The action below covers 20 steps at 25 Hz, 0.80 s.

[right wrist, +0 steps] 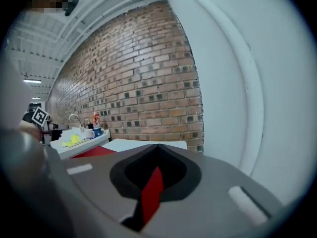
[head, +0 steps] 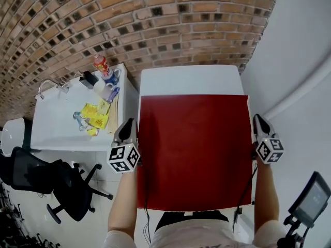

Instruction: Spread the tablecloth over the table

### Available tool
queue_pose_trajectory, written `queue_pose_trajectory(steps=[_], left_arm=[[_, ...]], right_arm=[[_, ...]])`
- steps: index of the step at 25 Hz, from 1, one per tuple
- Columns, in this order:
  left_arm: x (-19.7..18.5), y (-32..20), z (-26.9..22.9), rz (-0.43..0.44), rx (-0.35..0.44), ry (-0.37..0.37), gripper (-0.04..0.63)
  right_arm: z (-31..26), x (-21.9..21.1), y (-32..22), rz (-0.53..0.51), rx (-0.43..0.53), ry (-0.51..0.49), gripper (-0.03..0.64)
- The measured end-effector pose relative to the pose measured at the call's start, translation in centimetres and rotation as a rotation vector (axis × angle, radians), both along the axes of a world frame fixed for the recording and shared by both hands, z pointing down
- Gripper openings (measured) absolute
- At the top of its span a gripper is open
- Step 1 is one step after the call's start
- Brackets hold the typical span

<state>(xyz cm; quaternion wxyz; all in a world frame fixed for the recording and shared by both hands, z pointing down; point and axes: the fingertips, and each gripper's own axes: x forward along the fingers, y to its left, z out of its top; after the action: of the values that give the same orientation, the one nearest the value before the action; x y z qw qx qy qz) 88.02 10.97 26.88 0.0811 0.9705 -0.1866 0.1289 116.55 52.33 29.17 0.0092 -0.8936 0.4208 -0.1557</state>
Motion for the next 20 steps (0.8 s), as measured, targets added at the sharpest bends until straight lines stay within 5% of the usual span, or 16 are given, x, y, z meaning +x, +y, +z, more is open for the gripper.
queue_pose_trajectory(steps=[5, 20], left_arm=[[-5.8, 4.0, -4.8, -0.008, 0.072, 0.050, 0.005], [-16.4, 12.2, -13.2, 0.020, 0.002, 0.134, 0.005]], right_arm=[[-4.5, -6.7, 2.7, 0.011, 0.033, 0.054, 0.006], [-14.6, -18.7, 4.5, -0.058, 0.063, 0.139, 0.005]])
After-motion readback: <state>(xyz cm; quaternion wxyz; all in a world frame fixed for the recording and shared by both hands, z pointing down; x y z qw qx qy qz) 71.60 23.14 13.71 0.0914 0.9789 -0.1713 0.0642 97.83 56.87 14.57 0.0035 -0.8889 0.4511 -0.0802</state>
